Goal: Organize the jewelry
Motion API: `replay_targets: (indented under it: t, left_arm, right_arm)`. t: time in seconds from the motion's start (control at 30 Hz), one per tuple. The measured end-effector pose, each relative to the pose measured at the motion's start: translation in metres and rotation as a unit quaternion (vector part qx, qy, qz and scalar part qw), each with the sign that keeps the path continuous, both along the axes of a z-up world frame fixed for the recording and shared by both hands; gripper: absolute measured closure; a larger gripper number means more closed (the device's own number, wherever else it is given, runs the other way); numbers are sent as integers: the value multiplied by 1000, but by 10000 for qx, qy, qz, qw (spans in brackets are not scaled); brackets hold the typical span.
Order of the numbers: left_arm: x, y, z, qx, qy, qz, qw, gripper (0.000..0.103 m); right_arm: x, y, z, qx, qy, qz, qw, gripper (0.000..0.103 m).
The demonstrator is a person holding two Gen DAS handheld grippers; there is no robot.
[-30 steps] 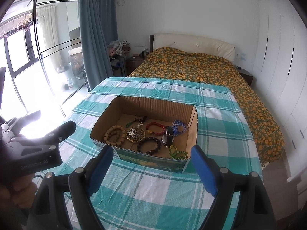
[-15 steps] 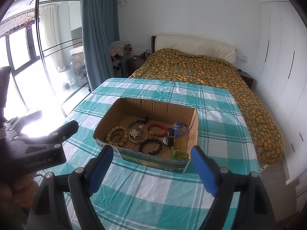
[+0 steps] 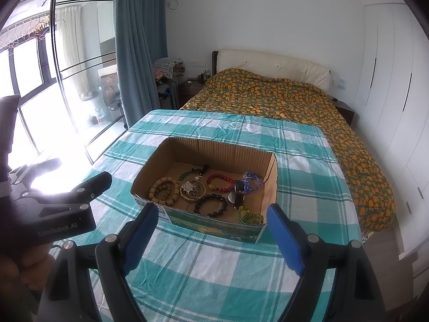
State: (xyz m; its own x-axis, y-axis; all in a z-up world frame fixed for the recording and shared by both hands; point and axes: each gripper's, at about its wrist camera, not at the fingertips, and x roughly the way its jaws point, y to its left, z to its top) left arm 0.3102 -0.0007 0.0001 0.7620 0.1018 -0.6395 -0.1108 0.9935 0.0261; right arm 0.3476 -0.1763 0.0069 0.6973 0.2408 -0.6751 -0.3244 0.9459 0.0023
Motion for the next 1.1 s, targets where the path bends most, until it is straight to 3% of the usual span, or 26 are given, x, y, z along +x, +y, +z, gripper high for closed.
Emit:
replay_targets:
  t: [1.1]
  left_arm:
    - [3, -2, -4, -10, 193, -61, 9998, 0]
  right_arm:
    - [-2, -4, -2, -13, 38, 36, 10000, 18]
